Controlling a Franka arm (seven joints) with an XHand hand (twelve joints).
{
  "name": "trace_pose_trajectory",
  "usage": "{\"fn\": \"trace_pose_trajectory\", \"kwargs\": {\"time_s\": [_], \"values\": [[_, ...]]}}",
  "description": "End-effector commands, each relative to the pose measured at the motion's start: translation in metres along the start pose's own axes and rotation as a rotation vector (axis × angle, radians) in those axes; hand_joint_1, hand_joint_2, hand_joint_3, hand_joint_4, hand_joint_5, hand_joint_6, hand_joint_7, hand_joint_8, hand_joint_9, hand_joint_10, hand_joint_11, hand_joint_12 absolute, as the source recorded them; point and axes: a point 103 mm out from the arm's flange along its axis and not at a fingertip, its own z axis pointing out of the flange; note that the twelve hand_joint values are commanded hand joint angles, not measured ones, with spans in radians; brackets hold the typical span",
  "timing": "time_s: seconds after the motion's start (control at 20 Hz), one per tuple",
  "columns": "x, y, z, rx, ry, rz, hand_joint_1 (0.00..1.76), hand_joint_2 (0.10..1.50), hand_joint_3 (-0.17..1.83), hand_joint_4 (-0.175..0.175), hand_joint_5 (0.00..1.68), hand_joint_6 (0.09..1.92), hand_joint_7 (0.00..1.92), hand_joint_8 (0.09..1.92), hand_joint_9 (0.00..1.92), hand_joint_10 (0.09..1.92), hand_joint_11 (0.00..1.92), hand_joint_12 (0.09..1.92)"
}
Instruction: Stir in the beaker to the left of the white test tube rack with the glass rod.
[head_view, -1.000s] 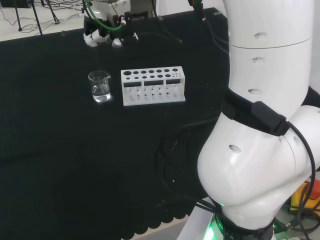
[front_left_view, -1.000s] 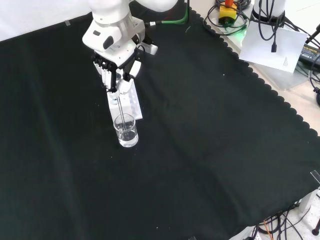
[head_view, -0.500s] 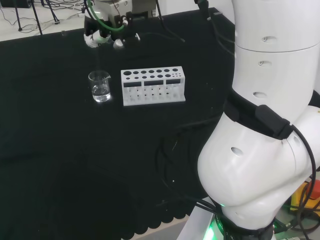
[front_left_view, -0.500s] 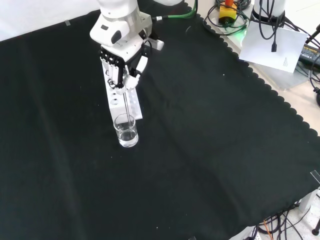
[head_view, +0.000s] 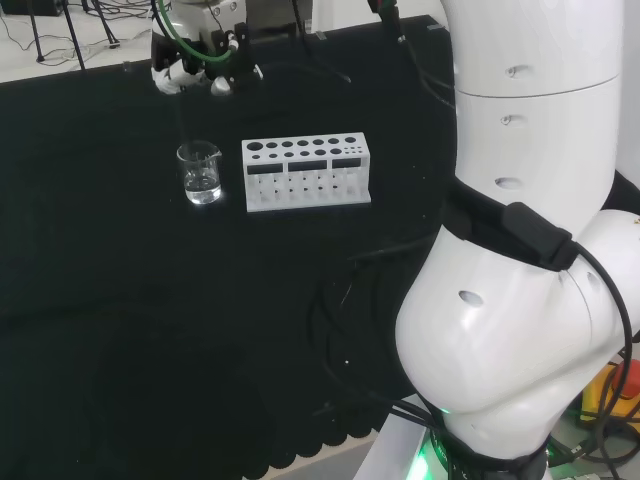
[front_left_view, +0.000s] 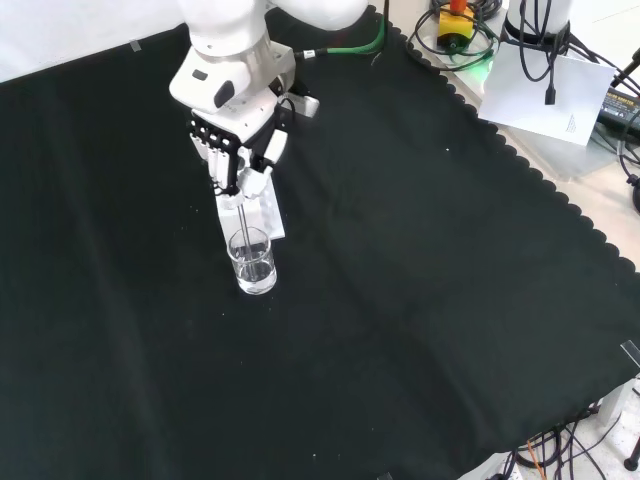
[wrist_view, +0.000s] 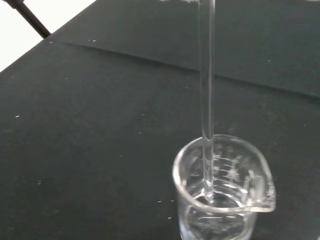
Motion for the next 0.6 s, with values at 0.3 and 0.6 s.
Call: {"fn": "trace_pose_trajectory", "kwargs": {"time_s": [0.3, 0.6], "values": [[-0.005, -0.024, -0.006, 0.000, -0.008, 0.010, 1.31, 1.11, -0.16, -0.175, 1.16, 0.44, 1.20, 0.95, 1.60, 0.74, 1.59, 0.75], [0.032, -0.019, -0.020, -0.019, -0.019, -0.040, 1.31, 1.11, -0.16, -0.175, 1.16, 0.44, 1.20, 0.96, 1.60, 0.74, 1.58, 0.75]]}}
